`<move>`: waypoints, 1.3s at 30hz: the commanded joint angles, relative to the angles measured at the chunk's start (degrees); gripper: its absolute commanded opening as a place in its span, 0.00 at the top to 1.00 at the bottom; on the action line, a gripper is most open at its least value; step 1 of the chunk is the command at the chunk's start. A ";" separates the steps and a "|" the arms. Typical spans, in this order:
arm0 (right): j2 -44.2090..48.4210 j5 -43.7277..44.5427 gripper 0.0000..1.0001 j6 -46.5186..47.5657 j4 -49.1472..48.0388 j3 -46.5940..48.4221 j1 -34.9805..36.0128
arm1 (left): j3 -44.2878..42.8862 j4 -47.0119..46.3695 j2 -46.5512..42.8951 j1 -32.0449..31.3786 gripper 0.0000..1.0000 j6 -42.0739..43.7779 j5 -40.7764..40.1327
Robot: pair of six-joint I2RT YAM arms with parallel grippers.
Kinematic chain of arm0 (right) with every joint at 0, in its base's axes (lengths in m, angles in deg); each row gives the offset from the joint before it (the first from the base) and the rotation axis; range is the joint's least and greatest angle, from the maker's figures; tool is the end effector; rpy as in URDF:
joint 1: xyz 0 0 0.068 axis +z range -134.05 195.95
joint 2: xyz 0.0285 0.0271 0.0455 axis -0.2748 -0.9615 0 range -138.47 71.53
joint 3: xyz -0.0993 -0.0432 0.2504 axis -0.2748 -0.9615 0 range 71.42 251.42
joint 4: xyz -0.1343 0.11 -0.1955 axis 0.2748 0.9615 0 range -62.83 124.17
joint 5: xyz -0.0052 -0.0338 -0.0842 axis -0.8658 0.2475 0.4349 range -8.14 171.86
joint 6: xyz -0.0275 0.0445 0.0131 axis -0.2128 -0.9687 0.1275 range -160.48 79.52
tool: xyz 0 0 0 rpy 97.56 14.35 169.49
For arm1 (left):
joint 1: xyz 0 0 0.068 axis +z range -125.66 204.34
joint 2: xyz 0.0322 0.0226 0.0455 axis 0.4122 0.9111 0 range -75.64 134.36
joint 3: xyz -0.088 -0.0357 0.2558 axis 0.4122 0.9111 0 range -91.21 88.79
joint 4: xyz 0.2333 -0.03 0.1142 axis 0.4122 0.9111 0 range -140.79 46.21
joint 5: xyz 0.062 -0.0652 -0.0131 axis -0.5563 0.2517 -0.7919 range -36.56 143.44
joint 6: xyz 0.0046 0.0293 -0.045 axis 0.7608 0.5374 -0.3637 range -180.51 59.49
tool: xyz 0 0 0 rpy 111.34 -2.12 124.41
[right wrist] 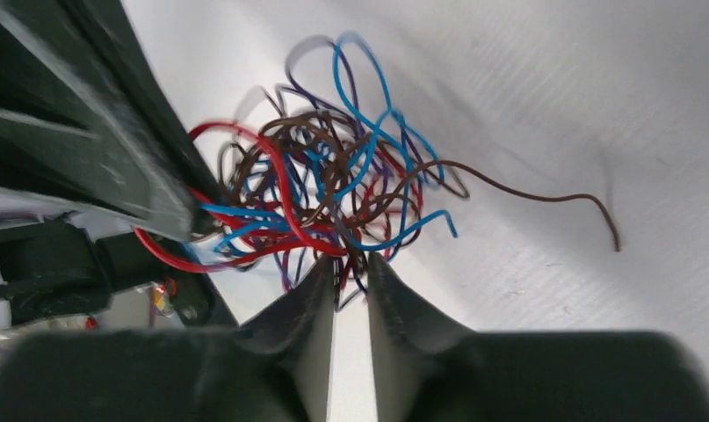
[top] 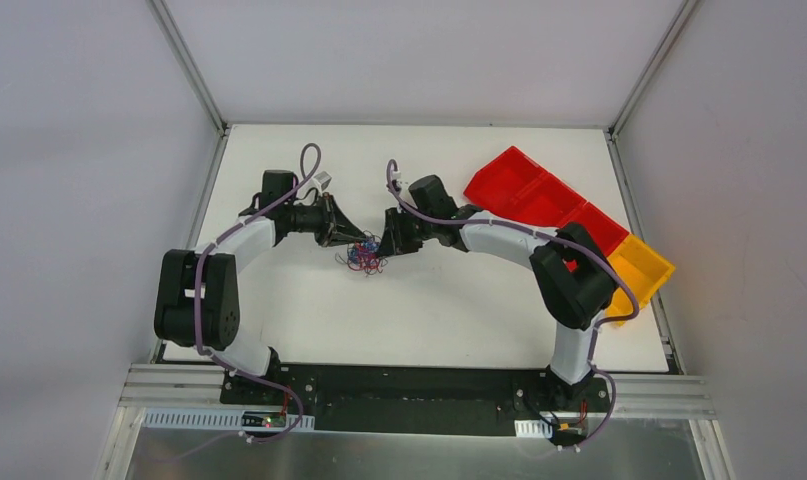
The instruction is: Untangle the cables
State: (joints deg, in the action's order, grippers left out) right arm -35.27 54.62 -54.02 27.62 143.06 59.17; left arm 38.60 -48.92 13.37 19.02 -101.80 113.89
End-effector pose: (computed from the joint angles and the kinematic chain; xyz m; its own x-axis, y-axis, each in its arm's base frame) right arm 0.2927 0.2974 0.2127 -0.6186 -0.2955 -0.7280 -0.7562 0.4755 0.4495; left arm 0.3093 -0.0599 0.2111 -0.9513 -0.2382 -0.1954 0.0994 0.3630 -0.9265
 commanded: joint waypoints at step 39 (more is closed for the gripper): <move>32.01 16.27 1.00 57.87 44.31 -18.05 -44.17 | -37.64 62.10 -6.21 34.82 1.00 58.30 -33.38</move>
State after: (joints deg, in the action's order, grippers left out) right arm -6.27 68.43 -4.80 66.98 126.05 18.89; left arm 5.35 10.45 4.32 51.54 -54.09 91.83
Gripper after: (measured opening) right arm 0.008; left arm 0.017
